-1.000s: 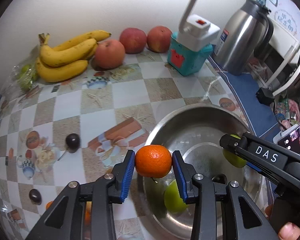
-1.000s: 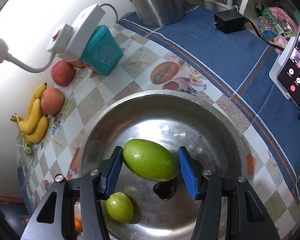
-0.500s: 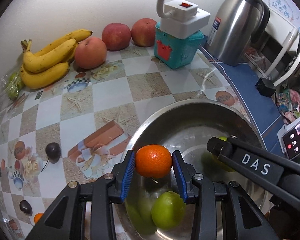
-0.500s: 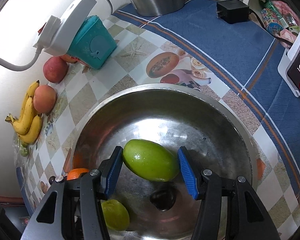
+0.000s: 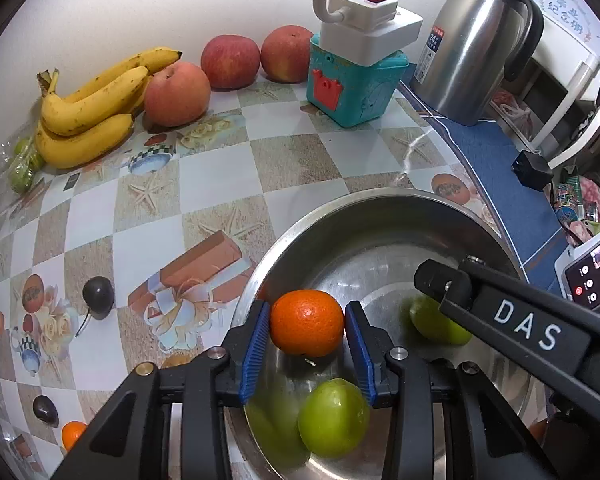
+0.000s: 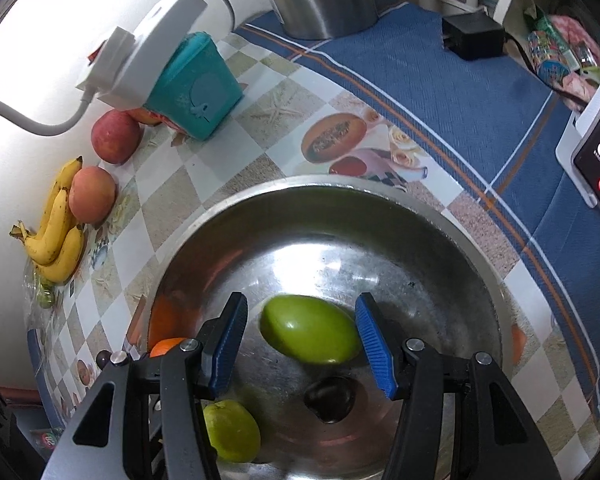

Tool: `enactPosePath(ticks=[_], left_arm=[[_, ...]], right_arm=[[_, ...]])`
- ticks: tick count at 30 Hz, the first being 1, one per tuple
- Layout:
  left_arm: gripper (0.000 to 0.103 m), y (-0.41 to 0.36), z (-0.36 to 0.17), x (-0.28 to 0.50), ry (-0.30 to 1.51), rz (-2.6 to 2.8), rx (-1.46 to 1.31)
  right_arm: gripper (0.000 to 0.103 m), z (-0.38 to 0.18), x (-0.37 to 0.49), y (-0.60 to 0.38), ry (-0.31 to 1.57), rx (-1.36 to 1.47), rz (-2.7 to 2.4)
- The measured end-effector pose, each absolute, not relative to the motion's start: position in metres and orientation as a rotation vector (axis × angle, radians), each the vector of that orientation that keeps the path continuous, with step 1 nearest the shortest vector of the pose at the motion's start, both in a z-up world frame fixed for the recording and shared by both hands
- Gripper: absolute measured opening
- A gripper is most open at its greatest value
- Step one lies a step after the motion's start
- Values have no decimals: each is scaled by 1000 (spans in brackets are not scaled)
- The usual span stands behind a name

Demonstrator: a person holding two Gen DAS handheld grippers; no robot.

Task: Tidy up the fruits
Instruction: 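Open the left tool to drop the orange while the right tool drops the mango into the basin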

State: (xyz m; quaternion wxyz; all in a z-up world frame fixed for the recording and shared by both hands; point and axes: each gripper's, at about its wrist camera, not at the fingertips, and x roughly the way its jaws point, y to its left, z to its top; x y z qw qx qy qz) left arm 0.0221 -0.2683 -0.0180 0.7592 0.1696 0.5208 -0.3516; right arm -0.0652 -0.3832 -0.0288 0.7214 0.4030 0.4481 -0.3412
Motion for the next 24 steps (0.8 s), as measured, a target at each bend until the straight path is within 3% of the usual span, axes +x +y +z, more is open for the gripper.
enactPosePath(ticks=[5, 24], left_arm=[[50, -267, -9, 21, 1123, -778, 352], [54, -199, 15, 56, 1167, -579, 234]], right_arm=[[58, -19, -64, -379, 984, 852, -760], [58, 16, -70, -364, 986, 787, -776]])
